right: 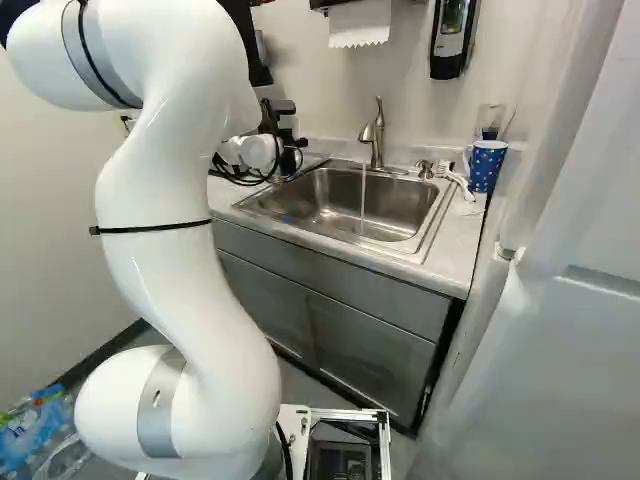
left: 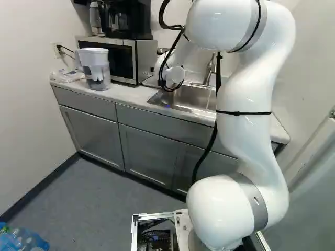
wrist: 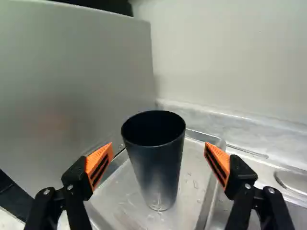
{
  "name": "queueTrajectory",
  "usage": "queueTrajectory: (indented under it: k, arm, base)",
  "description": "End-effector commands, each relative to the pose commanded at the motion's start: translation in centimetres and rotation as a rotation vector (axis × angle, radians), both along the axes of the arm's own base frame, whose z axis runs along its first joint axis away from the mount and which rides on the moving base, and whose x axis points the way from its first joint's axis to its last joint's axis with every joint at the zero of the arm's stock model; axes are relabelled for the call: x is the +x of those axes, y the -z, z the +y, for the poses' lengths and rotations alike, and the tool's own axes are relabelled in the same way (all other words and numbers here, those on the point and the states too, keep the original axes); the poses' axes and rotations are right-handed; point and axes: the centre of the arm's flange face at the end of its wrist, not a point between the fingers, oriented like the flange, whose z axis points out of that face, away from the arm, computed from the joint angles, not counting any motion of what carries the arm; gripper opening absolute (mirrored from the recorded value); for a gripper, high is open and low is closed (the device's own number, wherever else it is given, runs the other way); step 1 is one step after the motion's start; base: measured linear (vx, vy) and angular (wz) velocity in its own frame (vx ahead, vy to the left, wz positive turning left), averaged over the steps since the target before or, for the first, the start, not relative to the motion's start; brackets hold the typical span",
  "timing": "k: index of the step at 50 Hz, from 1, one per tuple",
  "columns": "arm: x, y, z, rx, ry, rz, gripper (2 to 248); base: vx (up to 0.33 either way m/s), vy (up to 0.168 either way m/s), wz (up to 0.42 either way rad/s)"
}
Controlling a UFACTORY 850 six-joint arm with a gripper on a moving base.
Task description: Rinse the cup and place it in the tray
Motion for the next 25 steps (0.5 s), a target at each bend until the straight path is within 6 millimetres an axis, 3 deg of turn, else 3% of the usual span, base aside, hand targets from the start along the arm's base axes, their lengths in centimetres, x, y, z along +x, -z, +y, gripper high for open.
queueTrajectory:
  k: [25]
  arm:
    - [-0.1,-2.9,0.0,0.005,0.0,-0.048,247]
  base:
    - [0.0,0.0,0.0]
